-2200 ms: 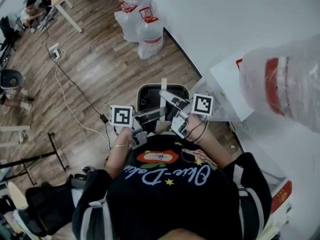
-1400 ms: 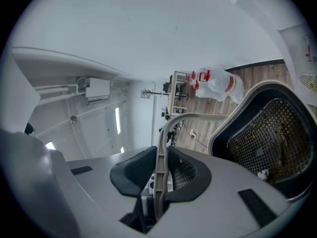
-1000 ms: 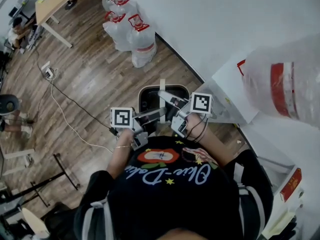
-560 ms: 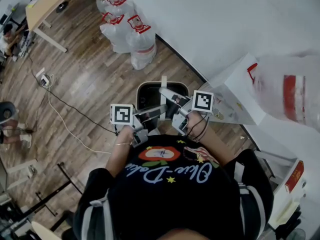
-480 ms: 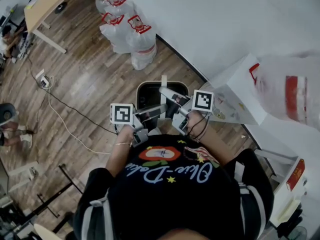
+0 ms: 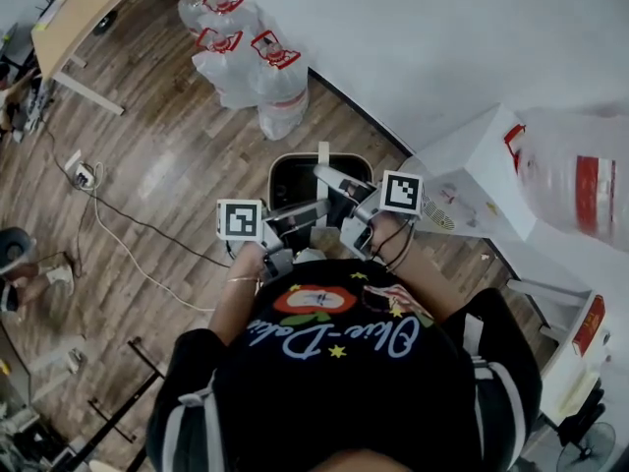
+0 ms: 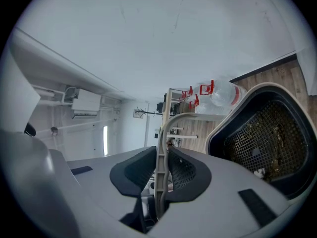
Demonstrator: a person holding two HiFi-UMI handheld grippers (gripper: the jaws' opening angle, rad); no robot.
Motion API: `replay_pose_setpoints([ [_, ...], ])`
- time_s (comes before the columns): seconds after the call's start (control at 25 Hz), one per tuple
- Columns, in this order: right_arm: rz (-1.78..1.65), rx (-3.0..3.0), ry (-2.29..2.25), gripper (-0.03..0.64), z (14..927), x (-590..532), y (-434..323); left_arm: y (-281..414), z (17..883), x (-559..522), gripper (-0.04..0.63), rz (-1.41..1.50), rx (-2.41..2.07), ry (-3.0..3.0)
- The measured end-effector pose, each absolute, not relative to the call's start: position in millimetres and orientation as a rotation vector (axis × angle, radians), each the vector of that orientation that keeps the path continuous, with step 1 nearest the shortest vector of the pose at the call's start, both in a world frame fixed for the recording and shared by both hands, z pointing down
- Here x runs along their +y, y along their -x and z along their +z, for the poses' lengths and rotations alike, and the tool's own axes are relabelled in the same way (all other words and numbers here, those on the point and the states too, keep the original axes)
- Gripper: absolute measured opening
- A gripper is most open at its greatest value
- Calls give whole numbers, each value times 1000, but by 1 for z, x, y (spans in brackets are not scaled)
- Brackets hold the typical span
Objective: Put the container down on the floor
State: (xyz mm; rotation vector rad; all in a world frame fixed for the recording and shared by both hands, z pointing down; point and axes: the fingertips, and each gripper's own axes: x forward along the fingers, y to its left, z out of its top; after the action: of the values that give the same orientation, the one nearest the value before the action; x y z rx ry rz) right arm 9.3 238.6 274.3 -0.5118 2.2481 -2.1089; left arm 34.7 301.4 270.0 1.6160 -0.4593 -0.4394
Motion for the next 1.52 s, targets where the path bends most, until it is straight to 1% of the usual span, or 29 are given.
replay_pose_setpoints([
  [0.12,-2115,2234,529,69,279,229,3,-21,278,292,49,-412,-461,-1611],
  [0.44,-2094,2201,571,69,284,224,2,-19,279,290,49,-401,-427,-1607],
  [1.08,-2061,2245,514,67,287,225,5,-19,289,288,48,-405,-438,-1664],
  [1.16,-2082,2248,506,67,290,196,6,-18,290,258,48,-434,-442,-1651],
  [1.32,-2172,2235,446,67,302,78,11,-17,298,138,49,-471,-488,-1602],
  [1.52,-2215,2237,418,67,305,6,8,-21,299,65,49,-494,-522,-1559],
])
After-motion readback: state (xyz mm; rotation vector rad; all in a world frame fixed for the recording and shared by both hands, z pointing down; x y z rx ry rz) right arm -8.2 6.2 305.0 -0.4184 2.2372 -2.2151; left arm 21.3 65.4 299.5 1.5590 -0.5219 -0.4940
